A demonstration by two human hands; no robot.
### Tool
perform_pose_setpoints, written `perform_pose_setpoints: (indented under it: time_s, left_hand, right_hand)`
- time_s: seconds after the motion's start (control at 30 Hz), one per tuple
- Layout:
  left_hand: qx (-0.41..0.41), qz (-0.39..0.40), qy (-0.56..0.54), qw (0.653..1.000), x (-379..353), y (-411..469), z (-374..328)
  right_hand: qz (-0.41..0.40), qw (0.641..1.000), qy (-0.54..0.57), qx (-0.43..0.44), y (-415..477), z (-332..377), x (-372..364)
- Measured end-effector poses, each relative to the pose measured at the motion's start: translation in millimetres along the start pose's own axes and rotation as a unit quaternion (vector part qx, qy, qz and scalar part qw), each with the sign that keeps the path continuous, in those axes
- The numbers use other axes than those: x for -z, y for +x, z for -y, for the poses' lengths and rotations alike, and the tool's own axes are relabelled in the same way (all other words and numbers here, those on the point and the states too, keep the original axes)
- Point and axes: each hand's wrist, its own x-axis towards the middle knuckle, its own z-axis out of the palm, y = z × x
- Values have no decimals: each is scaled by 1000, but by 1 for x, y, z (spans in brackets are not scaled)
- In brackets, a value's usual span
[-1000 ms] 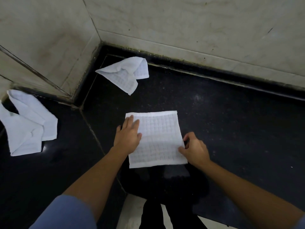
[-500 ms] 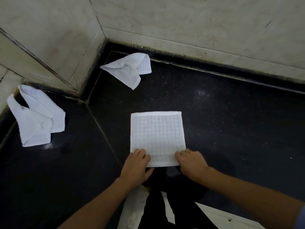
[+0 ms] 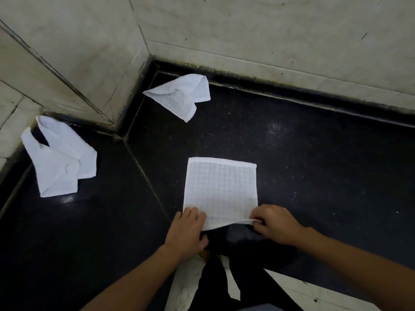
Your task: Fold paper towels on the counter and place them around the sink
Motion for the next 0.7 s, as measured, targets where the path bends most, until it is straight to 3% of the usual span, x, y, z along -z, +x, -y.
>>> perform_pose_setpoints:
  time_s: [0.13,0.23,0.33,0.5,0.6,0.7]
  left_hand:
    - [32,12,-16,999,4,11,-9]
    - [54,35,-135,989,18,19,4]
    - [100,69,-315,941,51,35,32]
    - [209,47,-459,862,84,78,67]
    - [277,17,-479,833,83,106,74]
    - [324,-4,-432,842,78,128,79]
  right_hand:
    - [-24,991,132,-28,0,-1,19]
    - [-7,986,162,-43,2,-9,30]
    - [-32,975,202,-89,9,-20,43]
    - [-127,948,245,-159,44,-31,63]
    - [-154,946,205,-200,73,-29,70]
    - [-143,947,144,-250,95,-25,75]
